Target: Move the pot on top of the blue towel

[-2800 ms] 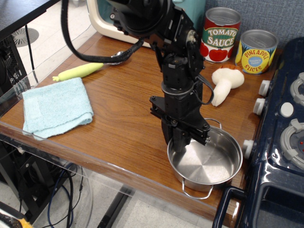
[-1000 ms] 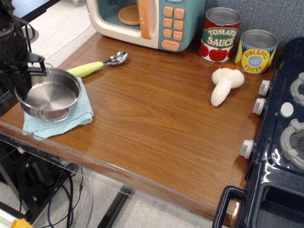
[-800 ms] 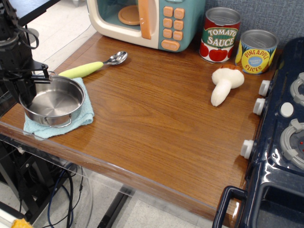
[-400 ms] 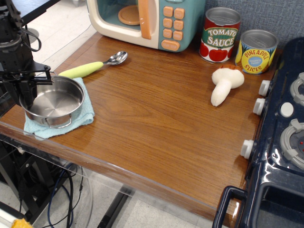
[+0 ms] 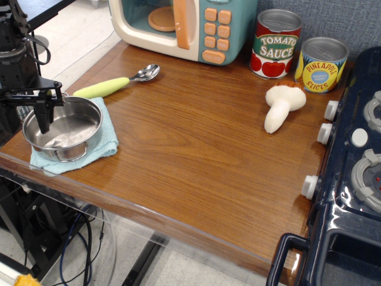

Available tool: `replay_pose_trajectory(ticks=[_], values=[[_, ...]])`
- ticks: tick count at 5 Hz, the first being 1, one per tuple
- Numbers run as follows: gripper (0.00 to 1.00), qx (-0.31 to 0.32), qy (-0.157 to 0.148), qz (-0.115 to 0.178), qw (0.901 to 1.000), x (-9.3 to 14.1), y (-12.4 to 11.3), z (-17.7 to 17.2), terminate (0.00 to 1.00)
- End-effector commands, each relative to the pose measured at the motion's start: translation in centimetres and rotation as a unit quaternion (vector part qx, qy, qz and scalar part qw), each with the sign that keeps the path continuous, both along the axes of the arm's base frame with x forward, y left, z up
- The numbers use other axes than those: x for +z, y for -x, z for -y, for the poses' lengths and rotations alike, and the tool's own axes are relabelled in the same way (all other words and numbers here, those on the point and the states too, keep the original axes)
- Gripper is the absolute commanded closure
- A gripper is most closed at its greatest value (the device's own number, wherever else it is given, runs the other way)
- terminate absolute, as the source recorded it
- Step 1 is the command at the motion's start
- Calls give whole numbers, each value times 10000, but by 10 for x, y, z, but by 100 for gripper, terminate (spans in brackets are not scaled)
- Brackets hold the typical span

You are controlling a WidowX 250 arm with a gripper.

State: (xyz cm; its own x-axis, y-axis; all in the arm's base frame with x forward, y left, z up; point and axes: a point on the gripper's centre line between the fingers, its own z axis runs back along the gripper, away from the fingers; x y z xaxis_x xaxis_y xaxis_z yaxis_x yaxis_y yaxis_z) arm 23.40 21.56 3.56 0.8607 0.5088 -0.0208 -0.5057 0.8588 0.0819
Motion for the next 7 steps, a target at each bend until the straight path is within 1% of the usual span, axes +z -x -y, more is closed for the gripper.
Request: replay_pose_trajectory(ticks=[1,2,7], values=[[0,154,-814,549,9950,77,11,11,0],[0,242,-821,970,9916,100,12,20,0],[0,242,-821,970,9916,100,12,20,0]])
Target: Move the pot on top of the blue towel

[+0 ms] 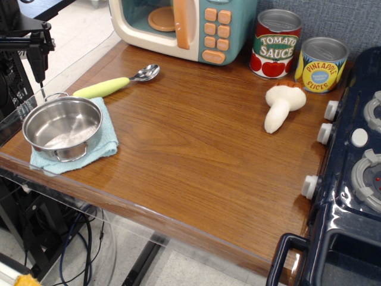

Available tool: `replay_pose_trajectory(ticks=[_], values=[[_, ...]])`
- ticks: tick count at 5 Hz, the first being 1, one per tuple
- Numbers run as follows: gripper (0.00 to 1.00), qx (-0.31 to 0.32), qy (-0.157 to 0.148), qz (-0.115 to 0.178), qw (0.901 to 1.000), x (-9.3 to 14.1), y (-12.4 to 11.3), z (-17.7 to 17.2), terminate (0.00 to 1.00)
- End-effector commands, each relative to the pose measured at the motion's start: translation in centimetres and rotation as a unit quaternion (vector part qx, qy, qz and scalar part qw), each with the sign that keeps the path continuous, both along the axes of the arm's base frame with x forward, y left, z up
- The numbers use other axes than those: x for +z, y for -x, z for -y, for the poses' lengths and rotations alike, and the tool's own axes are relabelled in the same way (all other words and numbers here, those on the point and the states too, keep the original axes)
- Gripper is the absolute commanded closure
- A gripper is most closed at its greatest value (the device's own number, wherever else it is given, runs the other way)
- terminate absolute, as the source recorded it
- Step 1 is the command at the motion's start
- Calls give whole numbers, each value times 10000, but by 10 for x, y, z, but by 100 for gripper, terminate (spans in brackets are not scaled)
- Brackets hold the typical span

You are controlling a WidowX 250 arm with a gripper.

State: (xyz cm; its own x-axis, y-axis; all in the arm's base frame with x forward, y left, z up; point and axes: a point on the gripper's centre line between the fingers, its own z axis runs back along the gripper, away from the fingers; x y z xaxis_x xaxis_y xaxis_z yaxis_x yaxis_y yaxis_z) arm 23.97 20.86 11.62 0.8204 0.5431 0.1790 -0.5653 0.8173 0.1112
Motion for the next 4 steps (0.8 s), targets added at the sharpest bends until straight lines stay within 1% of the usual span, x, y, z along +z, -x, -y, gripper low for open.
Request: replay_pose_trajectory(ticks=[1,3,4], values=[[0,-24,-166,199,9997,19,17,13,0],[0,-24,-166,199,9997,19,17,13,0],[0,-24,-166,199,9997,19,17,13,100]])
